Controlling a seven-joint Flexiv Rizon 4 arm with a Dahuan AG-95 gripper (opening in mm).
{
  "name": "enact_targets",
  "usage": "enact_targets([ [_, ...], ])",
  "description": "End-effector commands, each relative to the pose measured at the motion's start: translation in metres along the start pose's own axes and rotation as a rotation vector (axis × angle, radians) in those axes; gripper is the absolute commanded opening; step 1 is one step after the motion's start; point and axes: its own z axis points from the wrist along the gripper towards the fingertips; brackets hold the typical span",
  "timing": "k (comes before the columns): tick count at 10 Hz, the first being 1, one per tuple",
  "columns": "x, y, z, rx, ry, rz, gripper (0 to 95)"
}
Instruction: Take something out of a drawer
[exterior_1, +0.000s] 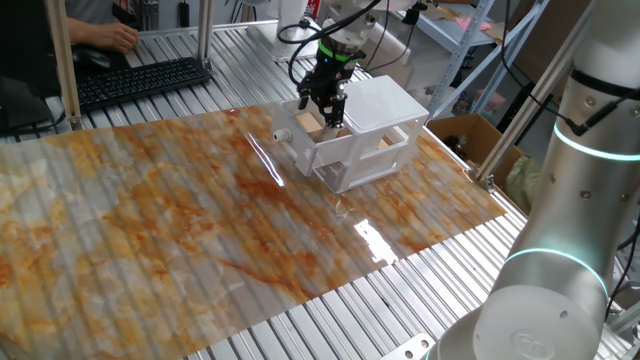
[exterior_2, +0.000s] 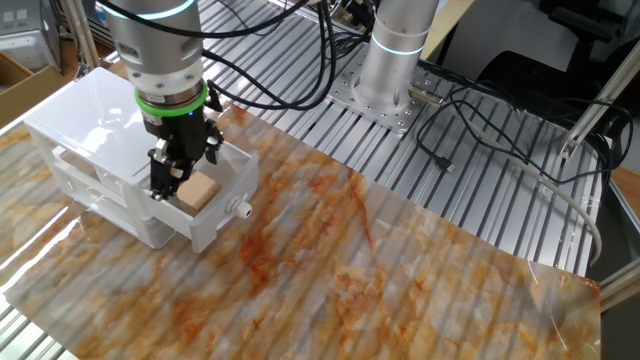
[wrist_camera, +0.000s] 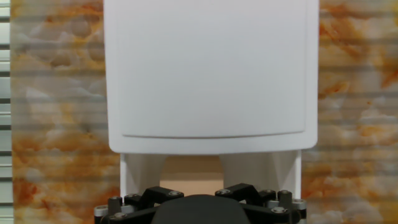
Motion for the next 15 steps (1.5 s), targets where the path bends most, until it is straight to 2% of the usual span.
enact_targets([
  [1,0.001,-0.0008,0.0025,-0.009,-0.002,0.004,95.0],
  [2,0.0018,-0.0012,0.0036,-0.013,-0.003,0.003,95.0],
  [3,0.0023,-0.0013,0.005,-0.016,-0.004,0.004,76.0],
  [7,0.0035,-0.0005,0.0092,-0.024,-0.006,-0.001,76.0],
  [9,0.0036,-0.0004,0.0096,-0.025,-0.008,-0.014,38.0],
  [10,0.0036,-0.0004,0.0096,-0.025,-0.011,-0.027,38.0],
  [11,0.0035,-0.0004,0.0095,-0.022,-0.013,-0.04,0.0],
  [15,0.0035,-0.0005,0.0094,-0.014,-0.017,-0.04,0.0],
])
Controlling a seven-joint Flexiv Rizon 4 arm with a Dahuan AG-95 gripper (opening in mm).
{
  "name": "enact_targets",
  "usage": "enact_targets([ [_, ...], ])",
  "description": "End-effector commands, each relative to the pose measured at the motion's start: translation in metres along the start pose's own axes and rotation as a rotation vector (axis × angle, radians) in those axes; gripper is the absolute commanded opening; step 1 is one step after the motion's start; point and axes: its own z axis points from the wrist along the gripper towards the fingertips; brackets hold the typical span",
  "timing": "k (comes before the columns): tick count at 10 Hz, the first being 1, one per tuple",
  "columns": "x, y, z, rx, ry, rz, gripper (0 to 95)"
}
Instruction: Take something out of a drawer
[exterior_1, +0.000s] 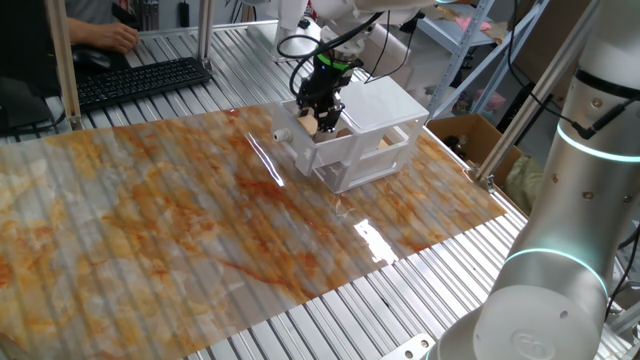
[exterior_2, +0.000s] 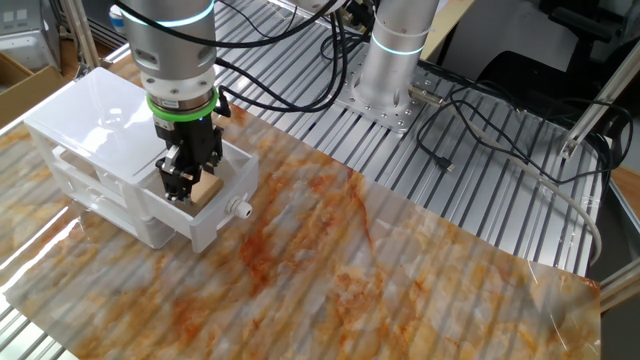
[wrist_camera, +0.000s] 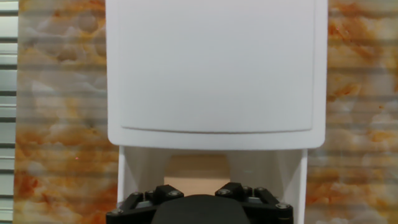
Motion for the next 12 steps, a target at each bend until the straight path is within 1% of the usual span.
enact_targets([
  [1,0.0,0.0,0.0,0.005,-0.002,-0.004,0.0],
  [3,-0.001,-0.001,-0.004,0.017,-0.001,-0.019,0.0],
  [4,-0.002,-0.002,-0.008,0.028,0.002,-0.033,0.0],
  [6,-0.003,-0.005,-0.016,0.041,0.012,-0.053,0.0],
  [12,-0.003,-0.02,-0.038,0.057,0.015,-0.091,0.0],
])
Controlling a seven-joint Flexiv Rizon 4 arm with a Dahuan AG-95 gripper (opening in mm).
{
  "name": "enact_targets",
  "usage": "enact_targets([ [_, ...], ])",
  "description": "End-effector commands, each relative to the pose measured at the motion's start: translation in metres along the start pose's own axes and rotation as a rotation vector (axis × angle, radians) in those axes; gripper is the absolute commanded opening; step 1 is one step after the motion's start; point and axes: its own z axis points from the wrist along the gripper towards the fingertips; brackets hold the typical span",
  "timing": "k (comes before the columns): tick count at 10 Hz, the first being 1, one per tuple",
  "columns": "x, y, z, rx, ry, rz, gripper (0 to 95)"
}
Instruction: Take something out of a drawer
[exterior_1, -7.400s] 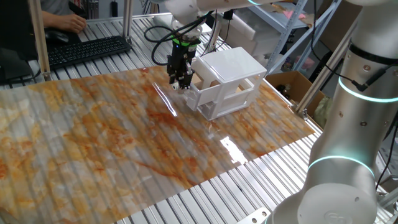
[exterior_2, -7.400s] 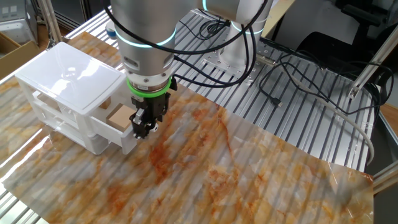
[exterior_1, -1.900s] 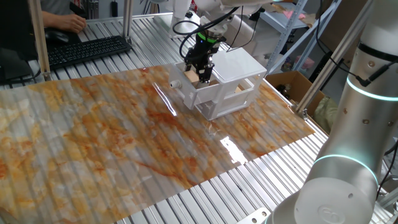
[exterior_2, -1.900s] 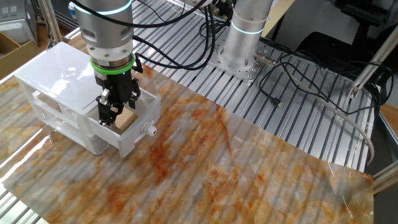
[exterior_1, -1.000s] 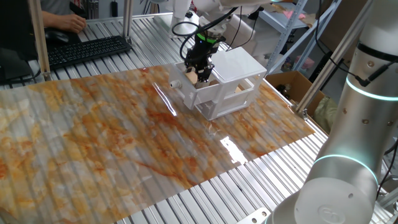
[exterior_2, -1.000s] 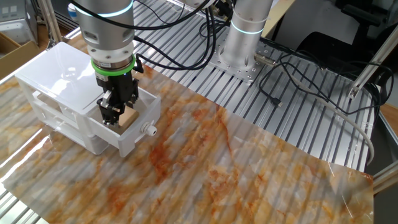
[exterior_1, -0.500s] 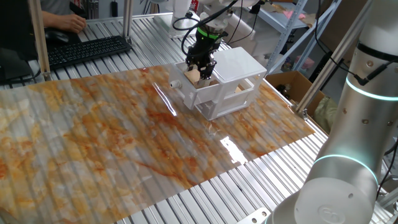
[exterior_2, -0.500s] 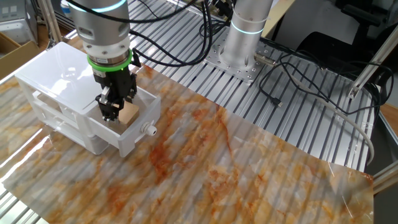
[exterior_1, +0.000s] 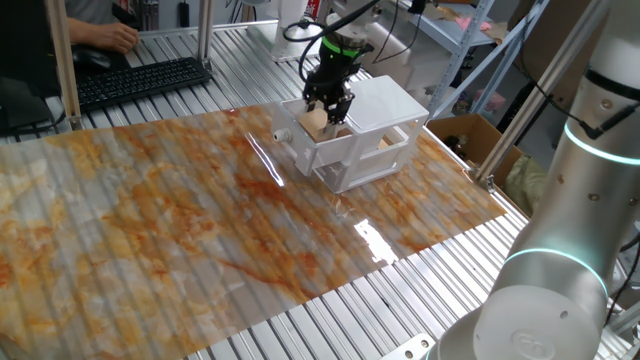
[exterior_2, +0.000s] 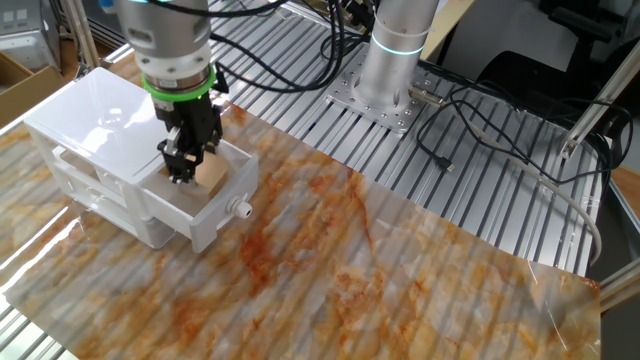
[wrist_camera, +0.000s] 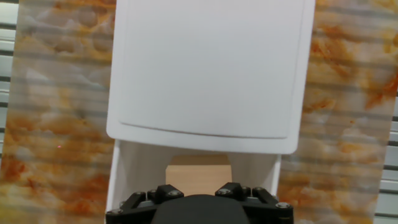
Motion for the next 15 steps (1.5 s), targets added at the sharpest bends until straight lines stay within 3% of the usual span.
enact_targets([
  [1,0.001,-0.002,-0.006,0.005,0.006,-0.007,0.0],
  [8,0.03,-0.008,-0.038,0.038,0.003,-0.033,0.0],
  [13,0.029,-0.019,-0.054,0.055,-0.004,-0.073,0.0],
  [15,0.034,-0.022,-0.06,0.057,0.0,-0.069,0.0],
])
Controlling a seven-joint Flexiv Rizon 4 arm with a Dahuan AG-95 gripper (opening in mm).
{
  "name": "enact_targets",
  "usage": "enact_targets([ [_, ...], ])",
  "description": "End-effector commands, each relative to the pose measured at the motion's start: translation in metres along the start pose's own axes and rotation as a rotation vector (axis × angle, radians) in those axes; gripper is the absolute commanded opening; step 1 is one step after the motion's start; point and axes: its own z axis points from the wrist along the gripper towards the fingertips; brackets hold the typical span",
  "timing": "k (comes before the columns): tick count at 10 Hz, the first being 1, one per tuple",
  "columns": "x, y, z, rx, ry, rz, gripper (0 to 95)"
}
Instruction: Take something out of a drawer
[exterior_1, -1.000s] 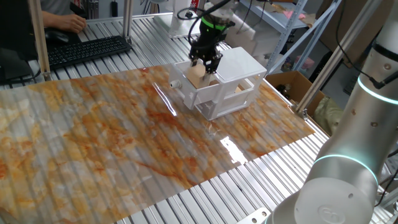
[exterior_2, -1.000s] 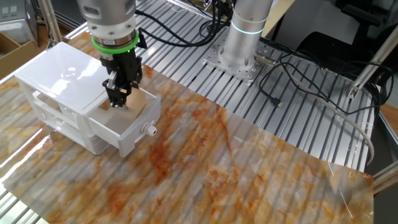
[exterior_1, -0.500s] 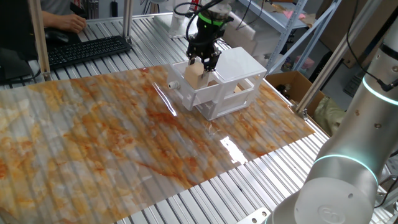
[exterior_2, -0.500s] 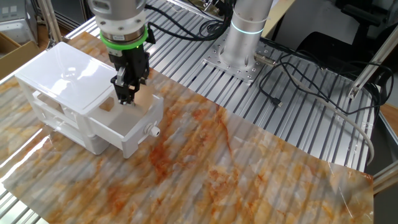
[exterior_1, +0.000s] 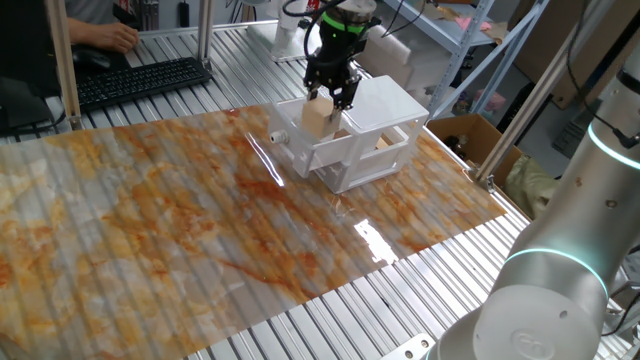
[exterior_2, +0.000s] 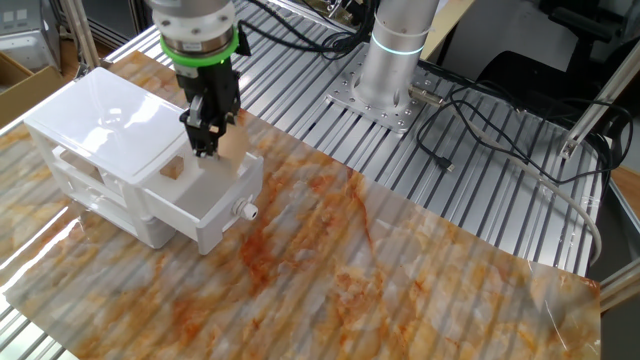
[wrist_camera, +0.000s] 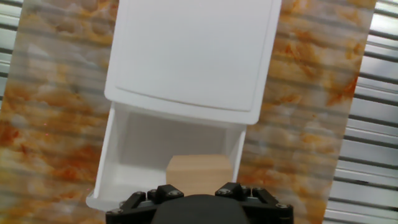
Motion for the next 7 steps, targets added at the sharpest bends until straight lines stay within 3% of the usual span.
enact_targets([
  [1,0.01,0.0,-0.006,0.001,0.008,0.006,0.0],
  [3,0.02,-0.001,-0.011,-0.006,0.027,0.001,0.0],
  [7,0.058,-0.002,-0.017,-0.02,0.055,-0.054,0.0],
])
